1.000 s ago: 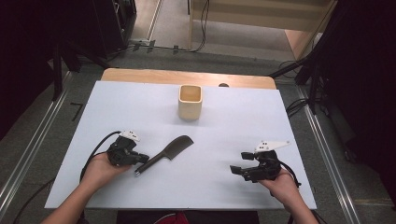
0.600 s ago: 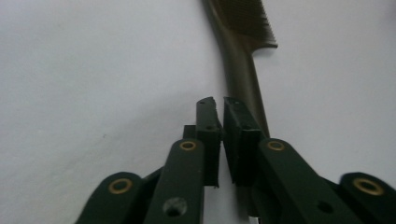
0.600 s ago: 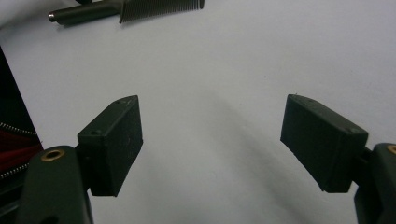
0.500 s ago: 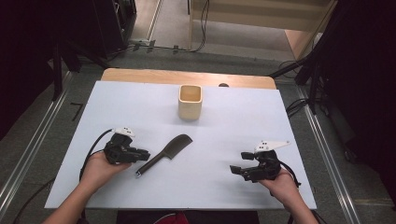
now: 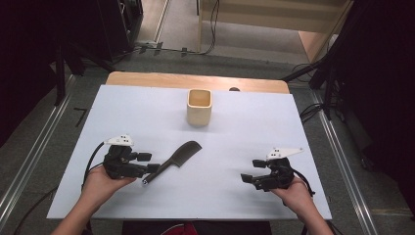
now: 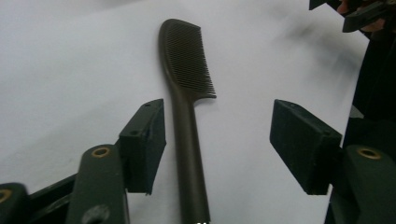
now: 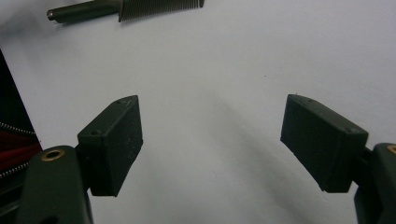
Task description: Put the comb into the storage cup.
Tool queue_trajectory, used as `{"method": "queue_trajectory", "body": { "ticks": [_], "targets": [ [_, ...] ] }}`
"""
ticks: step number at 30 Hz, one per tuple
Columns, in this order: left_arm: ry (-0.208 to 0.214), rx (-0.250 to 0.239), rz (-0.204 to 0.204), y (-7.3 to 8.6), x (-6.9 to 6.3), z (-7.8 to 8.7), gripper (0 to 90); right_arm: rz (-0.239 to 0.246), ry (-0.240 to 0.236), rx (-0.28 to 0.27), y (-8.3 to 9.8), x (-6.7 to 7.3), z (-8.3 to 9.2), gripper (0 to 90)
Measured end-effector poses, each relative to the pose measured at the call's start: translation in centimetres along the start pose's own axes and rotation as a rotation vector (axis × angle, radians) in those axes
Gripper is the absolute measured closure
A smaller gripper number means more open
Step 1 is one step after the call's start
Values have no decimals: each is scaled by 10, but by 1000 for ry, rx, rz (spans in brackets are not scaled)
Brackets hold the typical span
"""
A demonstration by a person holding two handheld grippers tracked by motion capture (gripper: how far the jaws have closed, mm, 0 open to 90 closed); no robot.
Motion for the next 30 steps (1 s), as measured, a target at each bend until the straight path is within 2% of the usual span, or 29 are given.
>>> {"method": "queue_trajectory", "body": {
  "ticks": [6,11,15,18,20,25,30],
  "targets": [
    [-1,-33,0,2,-6,3,266,-1,2,0,0,0,0,190],
    [-30,-48,-5,7,-8,7,264,1,1,-2,0,0,0,189],
    [-15,-66,-10,11,-13,11,264,2,2,-5,0,0,0,189],
    [-41,-52,-50,15,-13,12,266,3,2,-6,0,0,0,189],
    [-49,-45,-62,17,-13,12,266,1,3,-3,0,0,0,189],
    [-31,-36,-32,19,-12,12,266,1,2,-3,0,0,0,189],
    [-47,-32,-43,20,-12,11,266,-2,1,-3,0,-1,-1,189]
  ]
}}
Point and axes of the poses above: each handheld gripper's, and its own axes: z roughly backward along the jaws, y roughly out of its underside, x roughly to its left, the point moved 9 cm from there along -z, roughly forward along the jaws, and after that the axes turned 10 degrees about -x, right-handed, at the moved point
